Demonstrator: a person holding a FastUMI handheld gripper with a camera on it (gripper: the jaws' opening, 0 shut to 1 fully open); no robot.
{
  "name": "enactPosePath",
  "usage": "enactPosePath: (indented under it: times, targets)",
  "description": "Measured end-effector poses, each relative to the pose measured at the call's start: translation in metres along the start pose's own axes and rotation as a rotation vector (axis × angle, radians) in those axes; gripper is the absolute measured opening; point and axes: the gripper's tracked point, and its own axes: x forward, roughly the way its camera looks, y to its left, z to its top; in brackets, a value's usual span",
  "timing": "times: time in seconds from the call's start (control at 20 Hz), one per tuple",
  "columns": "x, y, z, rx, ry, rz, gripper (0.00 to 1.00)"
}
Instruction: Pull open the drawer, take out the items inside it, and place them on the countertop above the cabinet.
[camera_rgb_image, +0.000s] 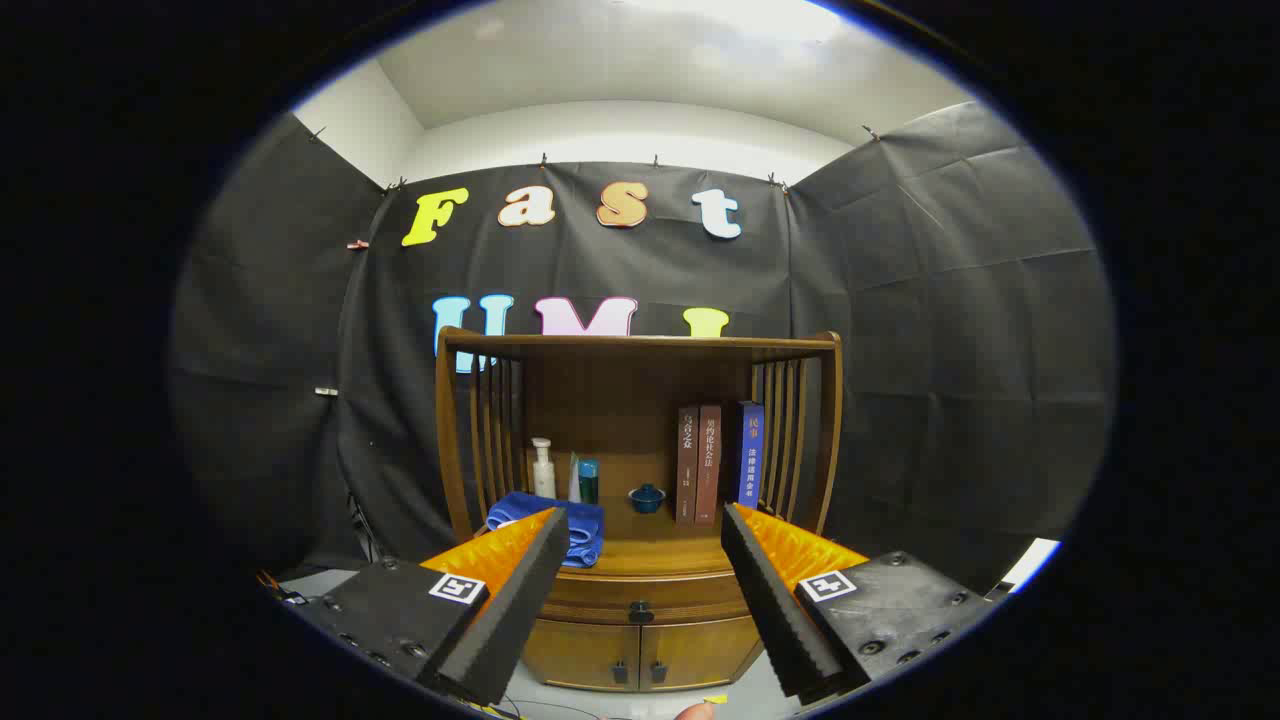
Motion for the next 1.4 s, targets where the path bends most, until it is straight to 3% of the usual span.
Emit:
enactPosePath:
  times: [1.1,1.4]
  targets:
    - [0.000,0.012,-0.006,-0.028,0.009,0.017,0.98]
    - [0.020,0.012,-0.061,-0.037,0.041,0.013,0.98]
